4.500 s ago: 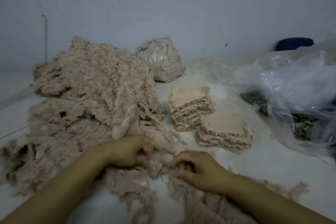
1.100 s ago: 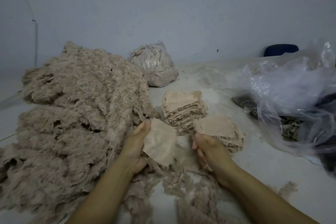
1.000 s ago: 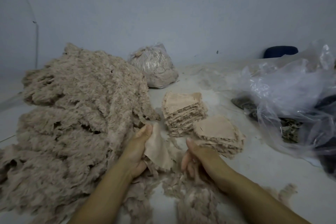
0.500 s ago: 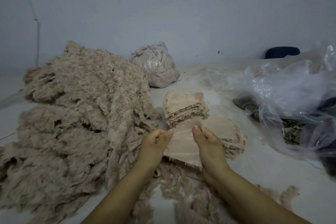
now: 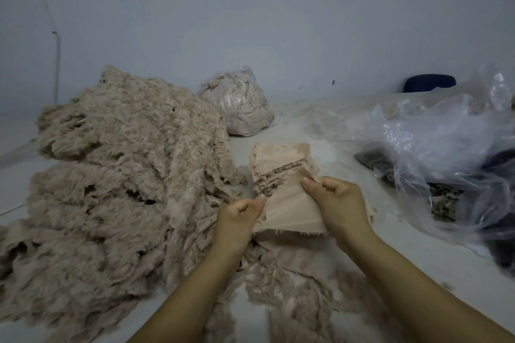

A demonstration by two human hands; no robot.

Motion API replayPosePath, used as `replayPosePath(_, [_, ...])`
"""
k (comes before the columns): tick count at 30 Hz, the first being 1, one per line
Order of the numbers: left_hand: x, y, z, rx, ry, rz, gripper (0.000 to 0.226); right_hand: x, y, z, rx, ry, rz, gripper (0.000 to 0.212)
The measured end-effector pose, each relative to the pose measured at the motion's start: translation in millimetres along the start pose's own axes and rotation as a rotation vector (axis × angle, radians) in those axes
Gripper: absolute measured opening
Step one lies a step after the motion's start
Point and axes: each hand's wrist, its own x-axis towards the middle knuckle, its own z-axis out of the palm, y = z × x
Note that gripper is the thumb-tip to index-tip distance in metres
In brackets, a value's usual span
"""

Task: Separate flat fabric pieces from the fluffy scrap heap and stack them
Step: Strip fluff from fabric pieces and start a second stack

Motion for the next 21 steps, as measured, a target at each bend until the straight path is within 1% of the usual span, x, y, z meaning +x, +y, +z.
replayPosePath(2, [2, -2, -1, 0.013, 0.038, -0.024, 0.045, 6, -1, 0, -0.031, 0.001, -0.004, 0.040])
replayPosePath(5, [6, -8, -13, 0.042, 0.152, -0.097, 0.037, 25, -1, -12, -0.047, 0.104, 0.013, 0.040])
replayPosePath(6, [8, -10, -18, 0.067, 0.178, -0.116, 0.036, 32, -1, -19, -0.097, 0.121, 0.021, 0.041])
replayPosePath(8, [8, -13, -24, 0.088, 0.178, -0.131, 0.037, 45, 4, -32, -0.263, 0.088, 0.052, 0.043])
replayPosePath(11, [6, -13, -21, 0.069, 0.095, -0.124, 0.040, 56, 15, -44, -0.610, -0.002, 0.119, 0.044])
replayPosePath(12, [5, -12, -20, 0.080, 0.060, -0.120, 0.040, 58, 18, -47, -0.696, -0.001, 0.140, 0.049])
replayPosePath(13, [4, -11, -19, 0.093, 0.029, -0.114, 0.040, 58, 20, -52, -0.748, 0.023, 0.152, 0.058])
replayPosePath(14, [4, -10, -21, 0.106, 0.004, -0.109, 0.039, 59, 21, -57, -0.773, 0.054, 0.159, 0.067])
replayPosePath(16, [5, -5, -26, 0.133, -0.050, -0.095, 0.036, 57, 23, -67, -0.759, 0.112, 0.160, 0.076])
replayPosePath(19, [5, 2, -35, 0.232, -0.195, 0.009, 0.026, 55, 26, -76, -0.697, 0.134, 0.150, 0.088])
replayPosePath(20, [4, 4, -35, 0.278, -0.243, 0.059, 0.021, 55, 27, -77, -0.658, 0.131, 0.150, 0.086])
replayPosePath(21, [2, 6, -34, 0.316, -0.277, 0.104, 0.016, 55, 28, -77, -0.589, 0.132, 0.158, 0.079])
